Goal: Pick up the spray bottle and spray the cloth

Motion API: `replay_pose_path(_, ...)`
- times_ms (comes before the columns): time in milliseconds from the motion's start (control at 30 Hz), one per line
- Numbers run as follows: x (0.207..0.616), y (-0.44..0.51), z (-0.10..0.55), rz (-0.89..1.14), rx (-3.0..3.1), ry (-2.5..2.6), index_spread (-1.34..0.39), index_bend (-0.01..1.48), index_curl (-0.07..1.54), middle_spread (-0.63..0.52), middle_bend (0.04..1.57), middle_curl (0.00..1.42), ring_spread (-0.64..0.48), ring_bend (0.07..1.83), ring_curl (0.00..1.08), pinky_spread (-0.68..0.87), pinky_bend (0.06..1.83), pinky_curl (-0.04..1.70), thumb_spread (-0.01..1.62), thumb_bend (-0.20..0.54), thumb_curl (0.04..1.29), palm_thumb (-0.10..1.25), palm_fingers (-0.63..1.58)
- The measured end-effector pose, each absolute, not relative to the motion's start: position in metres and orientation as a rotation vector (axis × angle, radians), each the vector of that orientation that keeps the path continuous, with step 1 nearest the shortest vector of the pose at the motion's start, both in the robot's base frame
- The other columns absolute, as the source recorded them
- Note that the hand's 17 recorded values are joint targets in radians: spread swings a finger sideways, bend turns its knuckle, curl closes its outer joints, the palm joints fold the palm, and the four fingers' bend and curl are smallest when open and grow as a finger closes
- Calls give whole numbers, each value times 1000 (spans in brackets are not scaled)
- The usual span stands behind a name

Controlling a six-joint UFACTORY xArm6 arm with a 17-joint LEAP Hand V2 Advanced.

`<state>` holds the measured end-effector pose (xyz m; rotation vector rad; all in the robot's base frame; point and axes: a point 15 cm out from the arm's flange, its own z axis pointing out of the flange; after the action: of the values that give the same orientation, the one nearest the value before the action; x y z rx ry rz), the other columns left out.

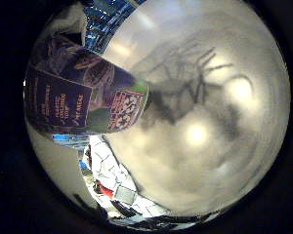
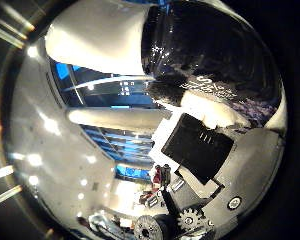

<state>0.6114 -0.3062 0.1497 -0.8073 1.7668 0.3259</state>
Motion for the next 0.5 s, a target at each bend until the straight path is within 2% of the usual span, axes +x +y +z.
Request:
replay_pose_path(133, 602, -296, 177, 365, -868, 1710, -242, 1145, 864, -104, 1394, 720, -193, 1422, 698, -159, 1291, 954, 987, -5, 531, 1084, 1100)
replay_pose_path(500, 535, -298, 250, 306, -1300, 1782, -217, 1164, 860, -99, 1424, 692, -194, 1427, 730, -131, 1175, 1229, 941, -14, 644, 1100, 1094)
